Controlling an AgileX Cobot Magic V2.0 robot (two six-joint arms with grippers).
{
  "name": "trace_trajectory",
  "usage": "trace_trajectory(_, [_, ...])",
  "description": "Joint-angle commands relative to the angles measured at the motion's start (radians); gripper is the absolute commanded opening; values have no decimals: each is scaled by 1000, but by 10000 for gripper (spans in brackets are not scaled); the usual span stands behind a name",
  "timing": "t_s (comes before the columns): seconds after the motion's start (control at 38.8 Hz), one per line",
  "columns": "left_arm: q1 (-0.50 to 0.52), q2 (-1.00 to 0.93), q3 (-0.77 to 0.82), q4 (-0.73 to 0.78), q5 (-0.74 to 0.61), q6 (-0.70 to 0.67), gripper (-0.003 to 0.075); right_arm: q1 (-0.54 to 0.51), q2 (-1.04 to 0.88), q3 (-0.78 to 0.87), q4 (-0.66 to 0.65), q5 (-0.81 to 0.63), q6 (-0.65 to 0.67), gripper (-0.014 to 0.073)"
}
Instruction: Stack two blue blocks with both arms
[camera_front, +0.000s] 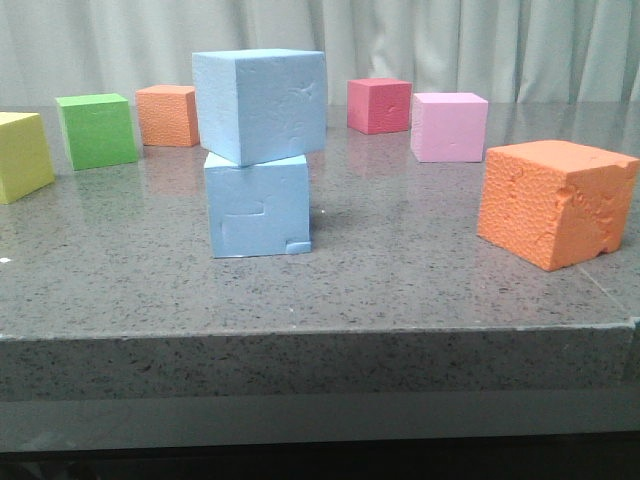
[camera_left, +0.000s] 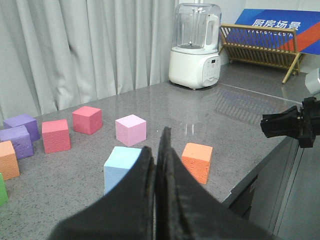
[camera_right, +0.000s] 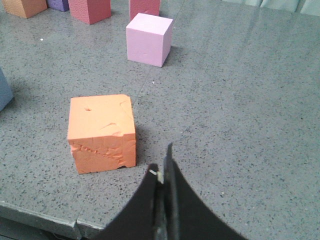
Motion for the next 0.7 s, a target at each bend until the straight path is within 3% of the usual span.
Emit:
trace_trajectory(0.0, [-7, 12, -22, -20, -85, -7, -20, -7, 6, -23, -29, -77, -7, -61])
trace_trajectory(0.46, [-7, 9, 19, -18, -97, -7, -20, -7, 6, -23, -29, -77, -7, -61])
trace_trajectory(0.67, [41, -71, 243, 22, -293, -7, -20, -7, 6, -23, -29, -77, -7, -61])
